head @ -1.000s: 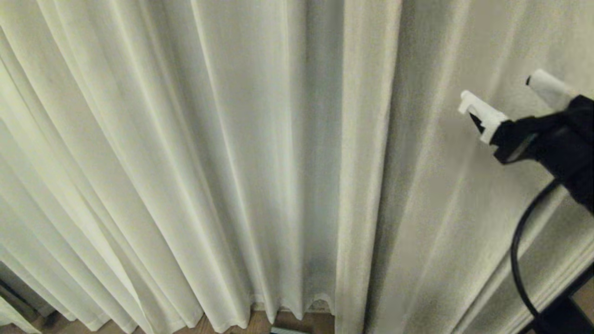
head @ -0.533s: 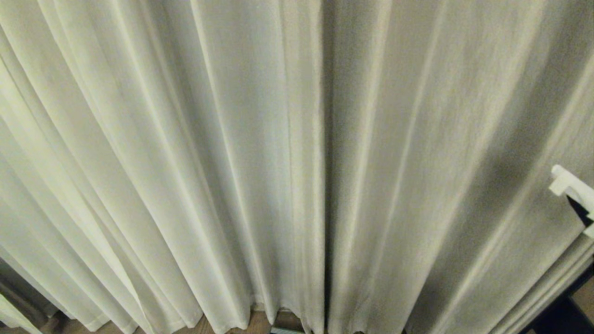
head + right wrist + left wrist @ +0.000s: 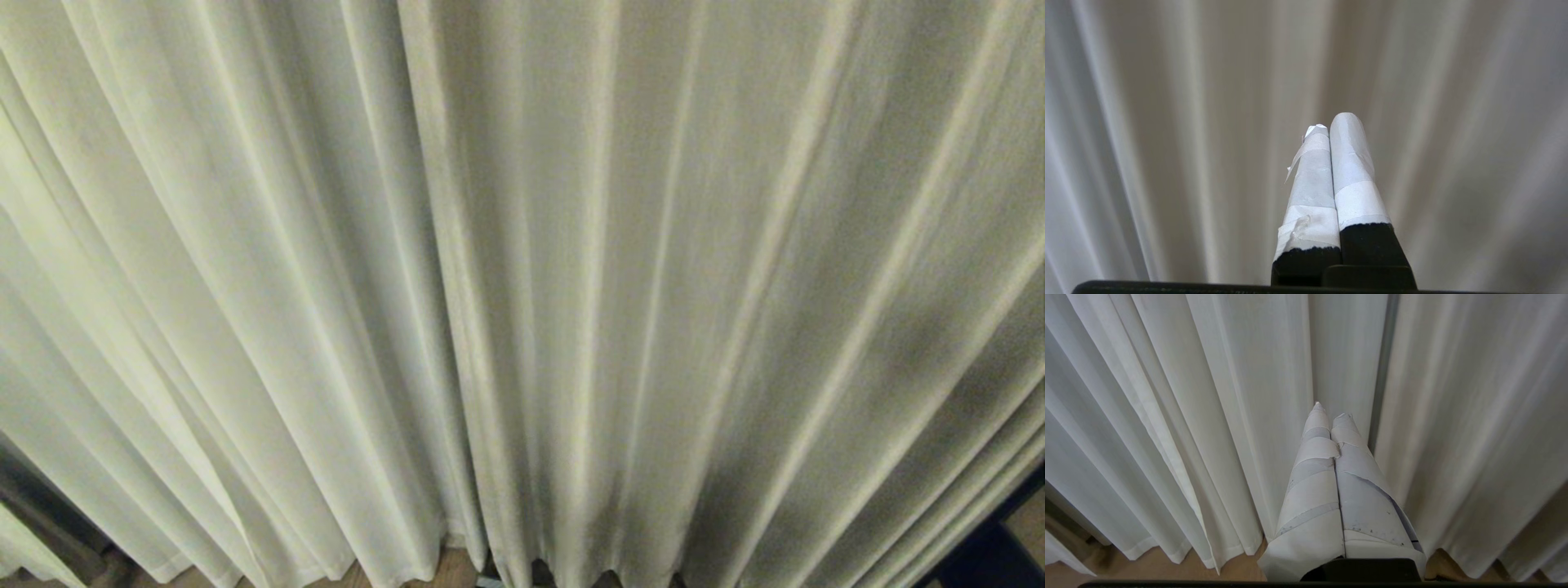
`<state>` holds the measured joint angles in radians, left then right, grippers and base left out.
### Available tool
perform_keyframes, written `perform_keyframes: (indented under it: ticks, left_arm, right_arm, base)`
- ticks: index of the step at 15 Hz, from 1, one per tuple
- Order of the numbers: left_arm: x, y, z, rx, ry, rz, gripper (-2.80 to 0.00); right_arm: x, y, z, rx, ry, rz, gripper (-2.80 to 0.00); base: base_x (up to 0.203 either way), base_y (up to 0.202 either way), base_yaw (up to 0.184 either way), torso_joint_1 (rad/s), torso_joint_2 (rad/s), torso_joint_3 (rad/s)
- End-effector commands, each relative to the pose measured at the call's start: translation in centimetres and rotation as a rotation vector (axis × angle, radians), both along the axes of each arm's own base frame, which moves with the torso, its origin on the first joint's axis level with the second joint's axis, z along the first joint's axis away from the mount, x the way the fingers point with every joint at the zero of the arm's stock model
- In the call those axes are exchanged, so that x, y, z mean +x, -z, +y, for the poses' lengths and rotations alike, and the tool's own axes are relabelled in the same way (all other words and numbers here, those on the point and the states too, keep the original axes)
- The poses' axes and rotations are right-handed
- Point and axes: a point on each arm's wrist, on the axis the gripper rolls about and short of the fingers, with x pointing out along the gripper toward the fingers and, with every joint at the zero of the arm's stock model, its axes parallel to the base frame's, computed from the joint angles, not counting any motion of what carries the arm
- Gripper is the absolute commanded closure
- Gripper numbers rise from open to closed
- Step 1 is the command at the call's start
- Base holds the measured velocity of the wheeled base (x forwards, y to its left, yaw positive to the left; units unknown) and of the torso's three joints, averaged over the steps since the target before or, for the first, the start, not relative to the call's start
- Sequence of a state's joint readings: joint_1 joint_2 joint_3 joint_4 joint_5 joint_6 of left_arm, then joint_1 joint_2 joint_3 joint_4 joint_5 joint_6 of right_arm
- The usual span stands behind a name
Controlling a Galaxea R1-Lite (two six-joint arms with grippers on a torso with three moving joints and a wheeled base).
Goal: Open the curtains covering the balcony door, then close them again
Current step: Close the outer curtains on both sides
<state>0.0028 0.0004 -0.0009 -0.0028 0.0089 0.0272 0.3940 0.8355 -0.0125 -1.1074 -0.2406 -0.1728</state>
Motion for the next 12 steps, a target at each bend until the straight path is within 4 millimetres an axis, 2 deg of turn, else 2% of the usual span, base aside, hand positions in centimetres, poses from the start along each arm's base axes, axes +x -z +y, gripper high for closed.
perform_keyframes:
  ticks: [1,6,12]
  left_arm:
    - [0.0,0.0,0.0,0.0,-0.001,0.0,0.0]
    - [0.0,0.0,0.0,0.0,-0.001,0.0,0.0]
    - [0.0,0.0,0.0,0.0,-0.001,-0.001,0.0]
  right_arm:
    - [-0.3,0.7,-0.6,0.028,0.059,0.042,0.0]
    - [-2.9,2.8,-2.0,0.029,0.167,0.142,0.0]
    - [-6.4,6.1,-2.4,-0.011,0.145,0.219,0.0]
  base:
    - [0.0,0.0,0.0,0.0,0.0,0.0]
    - [0.0,0.0,0.0,0.0,0.0,0.0]
    - [0.0,0.0,0.0,0.0,0.0,0.0]
